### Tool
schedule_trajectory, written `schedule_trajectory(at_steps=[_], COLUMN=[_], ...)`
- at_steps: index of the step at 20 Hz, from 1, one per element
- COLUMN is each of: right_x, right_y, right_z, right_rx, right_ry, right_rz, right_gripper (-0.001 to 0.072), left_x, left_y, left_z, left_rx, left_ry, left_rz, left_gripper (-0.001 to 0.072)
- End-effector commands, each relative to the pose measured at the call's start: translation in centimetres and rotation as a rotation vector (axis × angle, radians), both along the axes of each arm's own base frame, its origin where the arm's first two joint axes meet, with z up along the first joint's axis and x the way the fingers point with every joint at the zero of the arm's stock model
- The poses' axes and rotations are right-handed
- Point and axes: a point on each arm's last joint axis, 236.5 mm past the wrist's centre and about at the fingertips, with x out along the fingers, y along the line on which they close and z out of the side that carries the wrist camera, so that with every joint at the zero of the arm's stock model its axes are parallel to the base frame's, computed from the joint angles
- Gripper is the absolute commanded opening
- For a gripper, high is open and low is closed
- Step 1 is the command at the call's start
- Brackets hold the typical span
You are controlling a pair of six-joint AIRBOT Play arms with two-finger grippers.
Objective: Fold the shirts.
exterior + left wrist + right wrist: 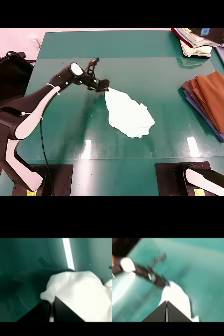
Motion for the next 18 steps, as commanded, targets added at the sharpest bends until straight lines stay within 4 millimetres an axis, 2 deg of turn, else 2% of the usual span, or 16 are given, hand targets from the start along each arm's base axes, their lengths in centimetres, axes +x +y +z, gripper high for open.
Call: schedule_trajectory(at_steps=[1, 3, 5, 6, 7, 9, 11, 14, 18], right_x=[-0.6, -0.6, -0.9, -1.2, -1.6, -2.7, -3.3, -3.2, -2.8], right_y=[-2.0, -3.2, -2.7, -1.9, -1.1, 0.9, 3.4, 7.3, 11.4], right_z=[-7.8, -13.9, -20.4, -23.7, -26.7, -31.8, -35.1, -37.9, -39.7], right_rx=[-0.109, -0.141, -0.060, 0.006, 0.073, 0.195, 0.270, 0.287, 0.241], right_ry=[0.247, 0.352, 0.452, 0.511, 0.574, 0.690, 0.770, 0.825, 0.863], right_rz=[-0.034, -0.105, -0.174, -0.207, -0.237, -0.257, -0.243, -0.203, -0.115], right_gripper=[0.0017, 0.0017, 0.0037, 0.0245, 0.0424, 0.0444, 0.0443, 0.0443, 0.0439], left_x=[1.8, 2.4, 2.1, 1.7, 1.3, 0.9, 0.8, 0.8, 0.7], left_y=[3.8, 7.3, 9.8, 10.5, 10.7, 10.7, 10.7, 10.7, 10.7], left_z=[5.2, 8.0, 9.3, 9.5, 9.4, 9.1, 9.1, 9.1, 9.1], left_rx=[0.000, 0.039, 0.090, 0.115, 0.131, 0.139, 0.137, 0.136, 0.137], left_ry=[-0.092, -0.153, -0.176, -0.175, -0.166, -0.150, -0.147, -0.145, -0.141], left_rz=[0.033, 0.071, 0.074, 0.067, 0.056, 0.043, 0.044, 0.044, 0.041], left_gripper=[0.0029, 0.0029, 0.0030, 0.0030, 0.0030, 0.0030, 0.0030, 0.0030, 0.0030])
